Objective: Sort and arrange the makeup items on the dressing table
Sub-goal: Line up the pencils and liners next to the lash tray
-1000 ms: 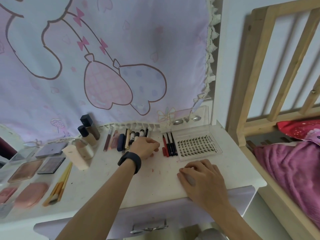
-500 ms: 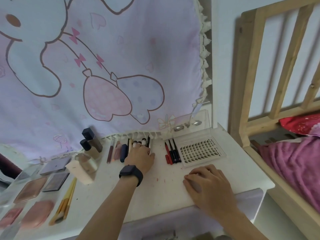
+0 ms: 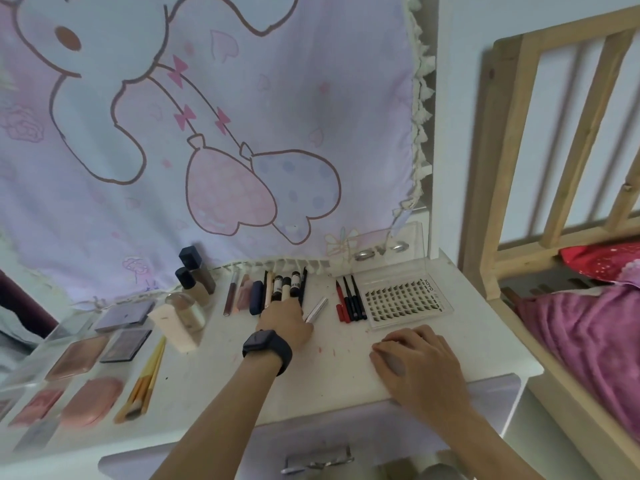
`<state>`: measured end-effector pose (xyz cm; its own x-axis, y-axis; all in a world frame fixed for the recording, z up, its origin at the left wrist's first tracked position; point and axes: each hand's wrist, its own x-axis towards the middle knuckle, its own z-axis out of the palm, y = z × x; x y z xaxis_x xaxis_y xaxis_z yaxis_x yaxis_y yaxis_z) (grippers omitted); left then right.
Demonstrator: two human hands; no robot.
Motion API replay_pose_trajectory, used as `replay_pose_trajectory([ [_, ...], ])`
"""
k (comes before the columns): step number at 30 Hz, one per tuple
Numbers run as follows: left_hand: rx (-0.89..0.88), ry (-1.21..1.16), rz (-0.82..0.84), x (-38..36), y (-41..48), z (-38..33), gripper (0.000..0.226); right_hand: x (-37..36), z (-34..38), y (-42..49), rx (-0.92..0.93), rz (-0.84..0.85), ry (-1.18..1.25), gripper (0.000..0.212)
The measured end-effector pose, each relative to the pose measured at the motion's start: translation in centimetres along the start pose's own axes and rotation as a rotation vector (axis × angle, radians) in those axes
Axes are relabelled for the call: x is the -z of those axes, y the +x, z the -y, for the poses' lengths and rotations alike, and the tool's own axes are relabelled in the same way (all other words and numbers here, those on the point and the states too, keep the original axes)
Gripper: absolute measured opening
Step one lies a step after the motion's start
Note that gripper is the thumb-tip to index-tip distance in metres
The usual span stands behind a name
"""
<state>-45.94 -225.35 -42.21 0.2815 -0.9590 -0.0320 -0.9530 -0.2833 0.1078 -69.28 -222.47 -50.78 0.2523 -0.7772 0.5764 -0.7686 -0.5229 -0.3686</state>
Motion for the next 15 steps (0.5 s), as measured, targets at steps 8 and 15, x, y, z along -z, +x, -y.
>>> replay_pose_trajectory([
  [8,-0.2,-0.373,-0.217,-1.5,-6.9,3.9,0.02,0.9,0.9,0.4,-0.06,0.037,0.016,0.019],
  [15,-0.488,-0.315,-0.486,-1.6,-13.0,4.6,0.016,3.1,6.8,0.4,-0.284,0.266,0.576,0.066],
])
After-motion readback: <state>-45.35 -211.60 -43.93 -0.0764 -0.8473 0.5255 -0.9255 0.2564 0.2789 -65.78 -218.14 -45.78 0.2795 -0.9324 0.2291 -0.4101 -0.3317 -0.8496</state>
